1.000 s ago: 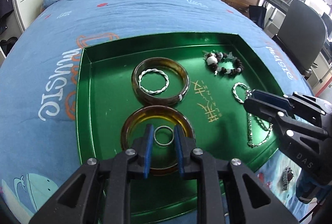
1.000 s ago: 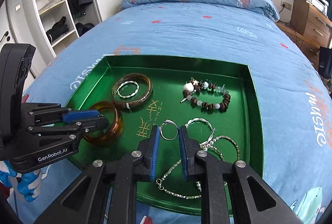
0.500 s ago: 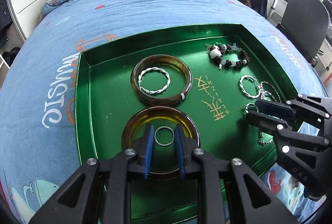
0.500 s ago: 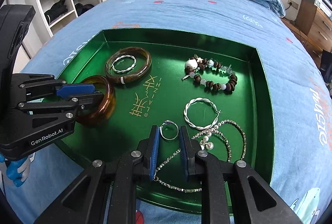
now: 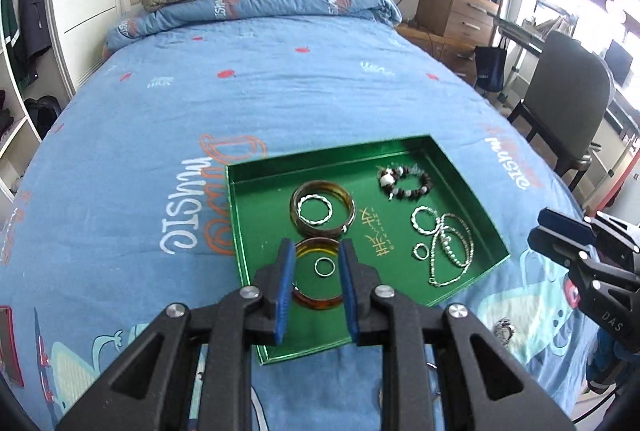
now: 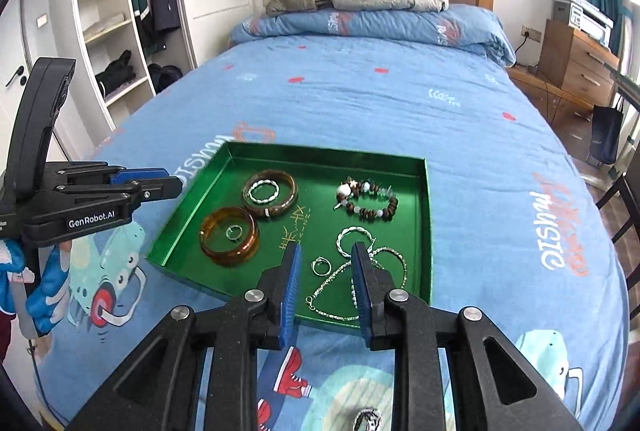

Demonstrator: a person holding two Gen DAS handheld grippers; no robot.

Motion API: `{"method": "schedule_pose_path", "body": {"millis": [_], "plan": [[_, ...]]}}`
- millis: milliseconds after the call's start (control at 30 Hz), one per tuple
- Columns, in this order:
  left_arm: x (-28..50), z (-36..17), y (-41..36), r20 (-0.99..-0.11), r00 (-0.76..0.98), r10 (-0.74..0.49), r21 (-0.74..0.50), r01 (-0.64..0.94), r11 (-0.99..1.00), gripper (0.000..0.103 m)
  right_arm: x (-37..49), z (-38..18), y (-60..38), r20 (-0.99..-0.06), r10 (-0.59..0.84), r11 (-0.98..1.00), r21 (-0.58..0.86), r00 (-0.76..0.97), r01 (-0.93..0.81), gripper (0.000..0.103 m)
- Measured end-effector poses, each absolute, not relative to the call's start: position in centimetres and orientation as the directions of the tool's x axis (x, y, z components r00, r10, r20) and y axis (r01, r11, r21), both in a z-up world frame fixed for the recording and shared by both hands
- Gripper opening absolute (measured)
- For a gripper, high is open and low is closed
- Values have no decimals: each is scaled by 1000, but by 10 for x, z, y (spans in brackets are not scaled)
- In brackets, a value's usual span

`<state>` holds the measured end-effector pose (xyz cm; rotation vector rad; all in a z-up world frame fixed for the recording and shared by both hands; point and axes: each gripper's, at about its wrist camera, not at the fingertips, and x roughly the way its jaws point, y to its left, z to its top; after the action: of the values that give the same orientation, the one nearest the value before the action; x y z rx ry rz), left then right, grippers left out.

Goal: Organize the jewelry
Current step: 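Withdraw both tools back over the plain silver bangle and pendant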

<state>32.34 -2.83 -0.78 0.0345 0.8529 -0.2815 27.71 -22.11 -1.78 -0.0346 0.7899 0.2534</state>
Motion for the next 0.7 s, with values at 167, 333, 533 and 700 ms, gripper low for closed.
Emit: {"method": "schedule_pose_path", "body": {"millis": [167, 333, 533, 700], "plan": [[274, 40, -10, -685, 690, -233, -75, 251, 965, 21, 223, 30, -228, -633, 217, 970, 54, 743, -238, 30], [224, 69, 4, -650, 728, -218, -49, 246, 968, 23, 163, 66, -236, -571, 210, 971, 30, 794, -236, 34], [173, 92, 19, -599, 777, -193, -41, 211, 977, 30, 102, 87, -253, -524, 189, 975, -1, 831, -222, 37], [152, 99, 27, -585, 789, -189, -65, 187, 980, 30, 72, 89, -264, -500, 173, 979, -6, 849, -203, 37]]}}
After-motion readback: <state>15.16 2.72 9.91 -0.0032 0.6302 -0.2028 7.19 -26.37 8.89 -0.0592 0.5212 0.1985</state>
